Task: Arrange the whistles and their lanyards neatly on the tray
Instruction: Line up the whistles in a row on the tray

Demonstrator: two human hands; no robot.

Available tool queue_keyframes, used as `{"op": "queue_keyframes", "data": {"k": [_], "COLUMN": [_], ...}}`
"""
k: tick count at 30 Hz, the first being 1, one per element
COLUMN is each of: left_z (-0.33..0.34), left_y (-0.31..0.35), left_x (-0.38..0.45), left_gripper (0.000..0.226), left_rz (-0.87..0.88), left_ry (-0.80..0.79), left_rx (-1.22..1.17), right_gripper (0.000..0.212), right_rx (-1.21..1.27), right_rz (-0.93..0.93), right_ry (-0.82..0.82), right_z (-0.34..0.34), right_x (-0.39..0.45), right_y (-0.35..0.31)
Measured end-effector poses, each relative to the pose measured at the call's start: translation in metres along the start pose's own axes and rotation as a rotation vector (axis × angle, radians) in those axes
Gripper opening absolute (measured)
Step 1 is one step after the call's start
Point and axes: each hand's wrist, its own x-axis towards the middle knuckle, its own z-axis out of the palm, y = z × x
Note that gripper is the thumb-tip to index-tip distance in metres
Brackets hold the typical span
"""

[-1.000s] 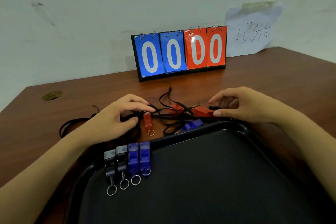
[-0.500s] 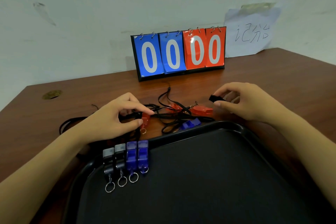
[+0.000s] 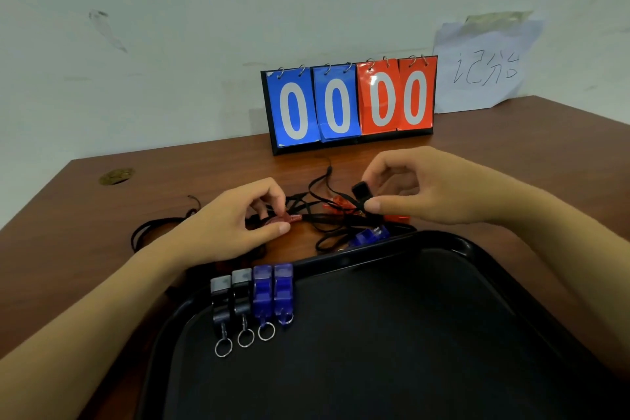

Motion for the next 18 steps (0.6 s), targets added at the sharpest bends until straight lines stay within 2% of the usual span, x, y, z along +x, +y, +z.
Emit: {"op": "queue_keyframes", "data": {"k": [4,6,11,14,18], "left_z": [-0.003,-0.004,-0.004,-0.009,-0.018], "left_y": [0.002,0.003,0.008,0.014,0.018], "left_x": [-0.001,-0.002,0.000,0.003,0.005], "left_gripper": [0.035,0.036,0.026,0.036,0.045], "left_rz": [0.033,0.055,0.036,0.019,0.028], "left_ry": [-0.065,-0.083,0.060,0.129,0.120], "left_rx": [0.023,0.054,-0.064,-0.180,-0.281], "right_gripper": [0.030,0.034,0.027,0.026,0.025], "right_rx": [0.137,0.211,0.291,0.302,0.281], "right_rz": [-0.034,-0.061,-0.084,-0.066,-0.090], "right_ry": [-0.137,-0.151,-0.114,-0.143,-0.118], "right_z": [0.012,0.023,0.029,0.033,0.041], "right_x": [0.017,0.019,0.013,0.012,0.011], "right_y": [-0.021,-0.020,-0.004,-0.001,-0.002]}}
